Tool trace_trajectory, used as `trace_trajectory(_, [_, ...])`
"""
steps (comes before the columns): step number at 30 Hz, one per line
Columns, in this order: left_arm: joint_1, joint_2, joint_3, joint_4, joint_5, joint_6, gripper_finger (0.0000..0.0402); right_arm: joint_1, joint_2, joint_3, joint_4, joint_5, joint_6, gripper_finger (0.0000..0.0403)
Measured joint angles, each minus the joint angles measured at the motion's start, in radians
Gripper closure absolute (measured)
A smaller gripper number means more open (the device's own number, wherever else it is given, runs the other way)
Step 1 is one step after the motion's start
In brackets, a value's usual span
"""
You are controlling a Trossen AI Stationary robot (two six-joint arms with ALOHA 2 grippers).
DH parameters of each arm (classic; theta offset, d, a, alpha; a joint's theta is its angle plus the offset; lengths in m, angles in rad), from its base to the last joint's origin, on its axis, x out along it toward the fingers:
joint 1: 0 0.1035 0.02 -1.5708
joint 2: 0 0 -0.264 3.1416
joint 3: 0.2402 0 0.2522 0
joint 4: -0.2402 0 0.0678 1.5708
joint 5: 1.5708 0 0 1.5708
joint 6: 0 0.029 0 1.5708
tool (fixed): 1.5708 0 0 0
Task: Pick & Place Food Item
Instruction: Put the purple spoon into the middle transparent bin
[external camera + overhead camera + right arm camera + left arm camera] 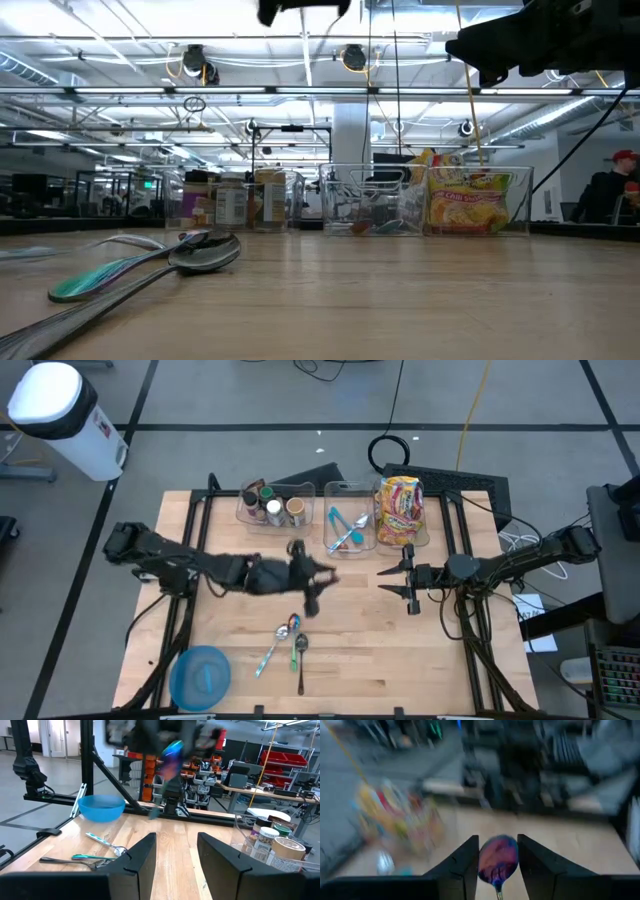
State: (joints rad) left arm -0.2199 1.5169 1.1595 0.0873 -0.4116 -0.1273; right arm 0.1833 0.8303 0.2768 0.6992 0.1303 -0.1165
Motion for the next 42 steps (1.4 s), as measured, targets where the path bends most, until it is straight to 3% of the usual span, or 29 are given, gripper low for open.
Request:
trace_trajectory(5, [0.127,0.0,0.0,0.204,-0.006,0.061,0.0316,0.0,0.0,0.0,0.0,0.0,0.0,0.0268])
trace_trajectory(11, [0.291,0.009,0.0,0.275,0.042,0.097,0.0392,0.0,0.0,0.0,0.0,0.0,0.0,0.0268])
trace_trajectory(19, [0.459,0.076,0.0,0.225,0.073,0.019,0.0376,0.0,0.0,0.0,-0.009,0.0,0.0,0.0268])
trace_trajectory(21, [0.474,0.089,0.0,0.2,0.118,-0.031,0.0375,0.0,0.0,0.0,-0.048,0.008,0.008,0.0268])
trace_trajectory(26, [0.469,0.102,0.0,0.137,0.15,-0.058,0.0374,-0.014,0.03,0.0,-0.192,0.18,0.042,0.0257])
trace_trajectory(31, [0.443,0.101,0.0,0.123,0.15,-0.051,0.0373,-0.055,0.142,0.04,-0.31,0.175,0.093,0.0217])
trace_trajectory(36, [0.427,0.1,0.0,0.118,0.149,-0.023,0.0373,-0.026,0.323,0.088,-0.349,0.127,0.097,0.0171])
trace_trajectory(42, [0.42,0.1,0.0,0.116,0.15,-0.006,0.0373,0.0,0.527,0.104,-0.302,0.183,0.096,0.0175])
